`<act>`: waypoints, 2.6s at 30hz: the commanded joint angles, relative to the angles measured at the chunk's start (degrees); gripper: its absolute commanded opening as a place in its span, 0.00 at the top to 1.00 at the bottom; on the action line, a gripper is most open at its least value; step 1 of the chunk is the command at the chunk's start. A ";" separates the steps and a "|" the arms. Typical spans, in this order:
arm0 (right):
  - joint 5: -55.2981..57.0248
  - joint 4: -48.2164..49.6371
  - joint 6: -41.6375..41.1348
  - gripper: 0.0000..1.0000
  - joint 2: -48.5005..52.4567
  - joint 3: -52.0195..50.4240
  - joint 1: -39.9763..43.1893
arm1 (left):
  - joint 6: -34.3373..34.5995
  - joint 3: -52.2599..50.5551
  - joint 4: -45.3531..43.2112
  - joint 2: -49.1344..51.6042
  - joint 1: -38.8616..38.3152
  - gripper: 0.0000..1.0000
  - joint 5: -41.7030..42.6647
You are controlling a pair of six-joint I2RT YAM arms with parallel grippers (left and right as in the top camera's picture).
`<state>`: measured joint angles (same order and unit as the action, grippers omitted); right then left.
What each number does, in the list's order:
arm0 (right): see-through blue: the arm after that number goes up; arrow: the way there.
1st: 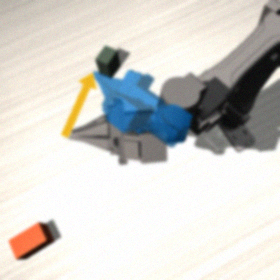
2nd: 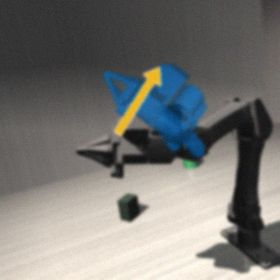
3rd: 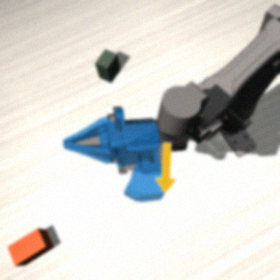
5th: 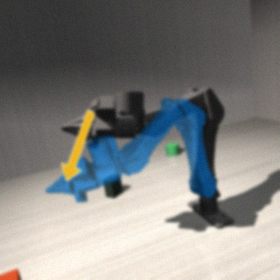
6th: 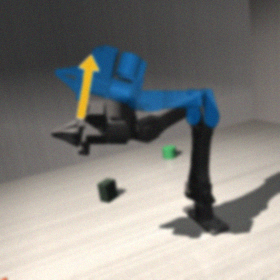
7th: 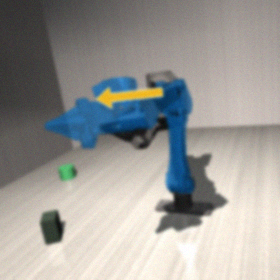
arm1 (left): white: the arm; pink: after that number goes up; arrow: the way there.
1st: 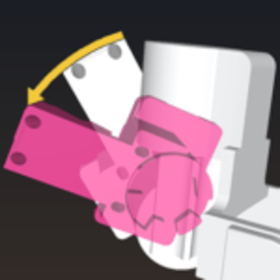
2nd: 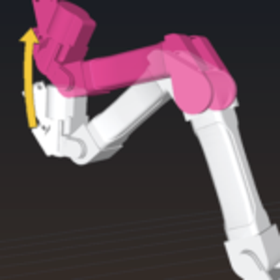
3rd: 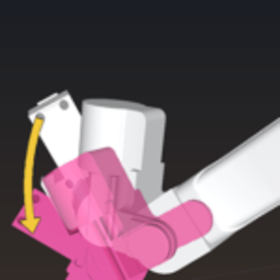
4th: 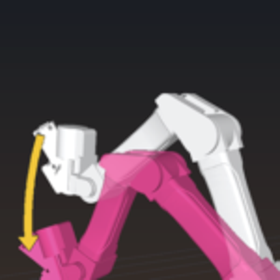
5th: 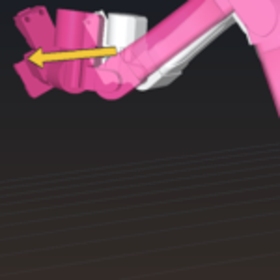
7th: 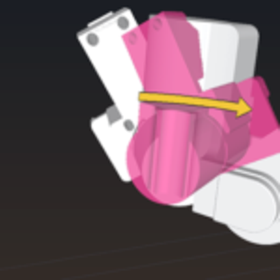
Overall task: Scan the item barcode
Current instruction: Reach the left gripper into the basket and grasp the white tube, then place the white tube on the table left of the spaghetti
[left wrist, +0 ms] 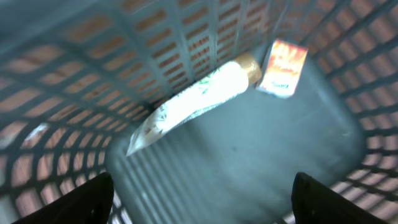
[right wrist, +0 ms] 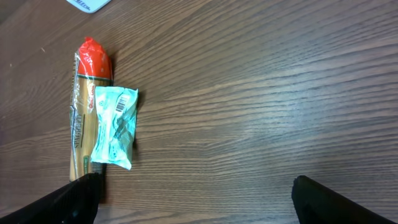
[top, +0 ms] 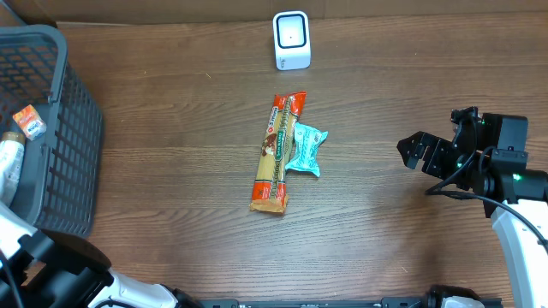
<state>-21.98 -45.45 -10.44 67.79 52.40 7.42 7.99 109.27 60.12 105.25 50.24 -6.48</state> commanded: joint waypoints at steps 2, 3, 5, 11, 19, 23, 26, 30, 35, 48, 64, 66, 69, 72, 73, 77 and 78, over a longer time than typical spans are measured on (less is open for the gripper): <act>0.94 0.28 0.46 0.00 -0.04 1.60 -0.07 | -17.22 -9.75 -9.70 -0.26 -0.33 0.17 -0.55; 0.94 0.28 0.44 0.00 -0.04 1.60 -0.07 | -20.63 -11.96 -12.59 -0.26 -0.26 0.17 -0.55; 0.94 0.28 0.46 0.00 -0.04 1.60 -0.07 | -26.18 -16.04 -18.12 -0.24 -0.26 0.17 -0.52; 0.92 -0.22 0.42 0.00 -0.04 1.60 -0.07 | -31.82 -23.91 -30.29 1.01 -0.07 0.17 -1.09; 0.92 -0.59 0.15 0.00 0.50 1.57 -0.07 | -35.01 -23.93 -34.36 8.59 0.52 0.15 -4.83; 0.92 -0.81 -0.02 0.00 0.59 1.57 -0.07 | -34.99 -23.93 -35.17 11.80 0.55 0.16 -6.14; 0.92 -0.98 -0.02 0.00 0.59 1.57 -0.07 | -34.93 -23.93 -36.48 13.27 0.63 0.18 -6.14; 0.92 -1.36 -0.02 0.00 0.61 1.57 -0.07 | -34.95 -23.93 -38.58 13.70 0.90 0.17 -6.12; 0.92 -1.42 -0.26 0.00 0.61 1.57 -0.07 | -33.16 -23.93 -40.65 14.05 1.29 0.23 -4.22; 0.90 -1.25 -1.55 0.00 0.59 1.57 -0.07 | -25.44 -23.87 -38.56 16.70 1.03 0.96 -2.25; 0.92 -0.76 -1.55 0.00 0.59 1.57 -0.07 | -7.72 -20.94 -33.35 -17.77 -10.45 0.96 15.13; 0.92 -0.76 -1.53 0.00 0.59 1.57 -0.07 | -5.99 -20.94 -30.49 -21.97 -13.99 0.96 19.06; 0.92 -0.74 -1.53 0.00 0.59 1.57 -0.07 | -2.86 -20.94 -24.76 -26.08 -21.27 0.96 23.32; 0.94 -0.72 -1.53 0.00 0.59 1.57 -0.07 | 0.72 -21.20 -18.51 -26.49 -30.36 0.96 23.56; 0.94 -0.72 -1.51 0.00 0.59 1.57 -0.07 | 1.27 -22.27 -16.02 -25.68 -35.67 0.96 23.50; 0.94 -0.81 -1.51 0.00 0.59 1.57 -0.07 | 2.58 -27.21 -12.15 -21.44 -47.43 0.96 23.47; 0.94 -0.83 -1.51 0.00 0.59 1.57 -0.07 | 2.73 -29.03 -12.09 -19.98 -50.07 0.96 23.47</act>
<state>-21.54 -46.52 -11.97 68.27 52.40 7.42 7.42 85.19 47.13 81.01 7.66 15.16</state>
